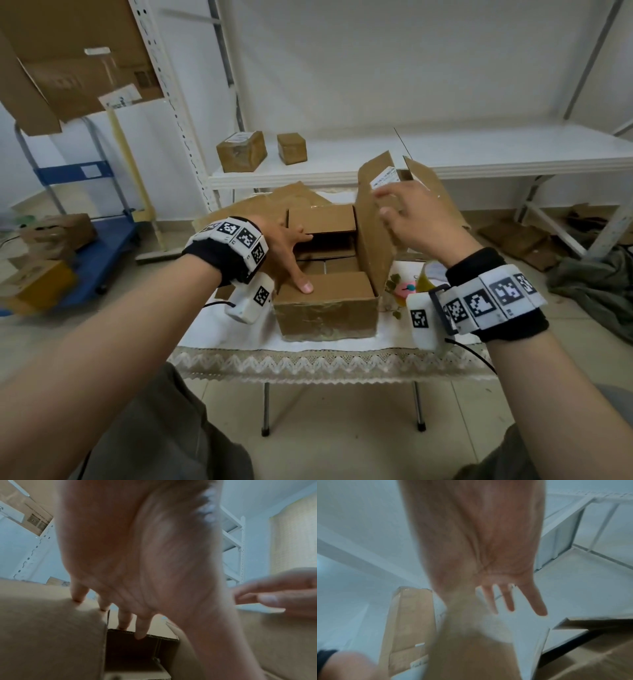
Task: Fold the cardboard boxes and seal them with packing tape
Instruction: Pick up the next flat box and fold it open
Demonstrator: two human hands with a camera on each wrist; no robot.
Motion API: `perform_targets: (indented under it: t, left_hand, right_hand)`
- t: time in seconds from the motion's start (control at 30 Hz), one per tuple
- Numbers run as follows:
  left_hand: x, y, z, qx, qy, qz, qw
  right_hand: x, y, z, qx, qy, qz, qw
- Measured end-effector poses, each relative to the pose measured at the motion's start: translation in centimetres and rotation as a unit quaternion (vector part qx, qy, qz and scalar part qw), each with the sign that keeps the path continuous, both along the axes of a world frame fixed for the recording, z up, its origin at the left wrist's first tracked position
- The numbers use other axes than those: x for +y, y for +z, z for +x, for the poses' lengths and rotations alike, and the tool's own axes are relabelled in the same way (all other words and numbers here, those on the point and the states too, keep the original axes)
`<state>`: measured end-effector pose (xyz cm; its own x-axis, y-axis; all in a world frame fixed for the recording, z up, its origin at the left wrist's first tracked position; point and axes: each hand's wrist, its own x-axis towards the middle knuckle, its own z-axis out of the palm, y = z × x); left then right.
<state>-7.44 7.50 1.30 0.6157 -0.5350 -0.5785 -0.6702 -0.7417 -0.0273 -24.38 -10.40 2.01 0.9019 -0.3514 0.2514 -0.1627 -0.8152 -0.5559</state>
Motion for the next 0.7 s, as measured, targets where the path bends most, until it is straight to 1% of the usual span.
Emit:
perform_targets:
  t: [0.03, 0.07, 0.1, 0.13, 0.17, 0.23, 0.27, 0.33, 0.4, 0.5, 0.57, 0.63, 0.7]
  left_hand:
    - [0.0, 0.0, 0.0, -0.001, 0.000, -0.001, 1.000]
    - [0.1, -0.1, 0.0, 0.000, 0.000, -0.002, 1.000]
    - [0.1, -0.1, 0.1, 0.000, -0.001, -0.001, 1.000]
    - [0.1, -0.2, 0.2, -0.003, -0.002, 0.002, 1.000]
    - [0.1, -0.3, 0.4, -0.004, -0.002, 0.003, 1.000]
    - [0.2, -0.5, 0.6, -0.003, 0.000, -0.004, 1.000]
    - [0.2, -0.5, 0.7, -0.003, 0.000, -0.009, 1.000]
    - [0.3, -0.5, 0.6, -0.003, -0.005, -0.017, 1.000]
    - [0.4, -0.6, 0.6, 0.001, -0.008, -0.027, 1.000]
    - [0.9, -0.2, 0.4, -0.003, 0.011, -0.059, 0.998]
    - [1.1, 0.4, 0.2, -0.061, 0.016, -0.100, 0.993]
    - [1.3, 1.2, 0.6, -0.110, 0.055, -0.151, 0.981]
    - [1.6, 2.2, 1.3, -0.110, 0.115, -0.159, 0.974]
  right_hand:
    - [0.0, 0.1, -0.3, -0.026, -0.018, 0.052, 0.998]
    - [0.3, 0.0, -0.4, -0.044, -0.014, 0.123, 0.991]
    - [0.8, -0.1, -0.4, -0.050, 0.007, 0.191, 0.980]
    - [1.4, -0.2, -0.3, -0.045, 0.033, 0.224, 0.973]
    - [1.8, -0.7, 0.0, -0.030, 0.065, 0.212, 0.975]
    - [2.4, -2.0, 0.9, 0.030, 0.120, 0.121, 0.985]
    - [2.8, -2.6, 1.3, 0.065, 0.145, 0.087, 0.984]
    - [3.0, -3.6, 1.8, 0.116, 0.171, 0.048, 0.977]
    - [3.0, -4.1, 2.1, 0.139, 0.169, 0.018, 0.976]
    - [2.3, -4.5, 2.4, 0.145, 0.166, 0.016, 0.975]
    - [1.9, -4.6, 2.4, 0.147, 0.164, 0.021, 0.975]
    - [1.8, -4.7, 2.3, 0.146, 0.166, 0.031, 0.975]
    - [1.7, -4.9, 2.3, 0.143, 0.165, 0.036, 0.975]
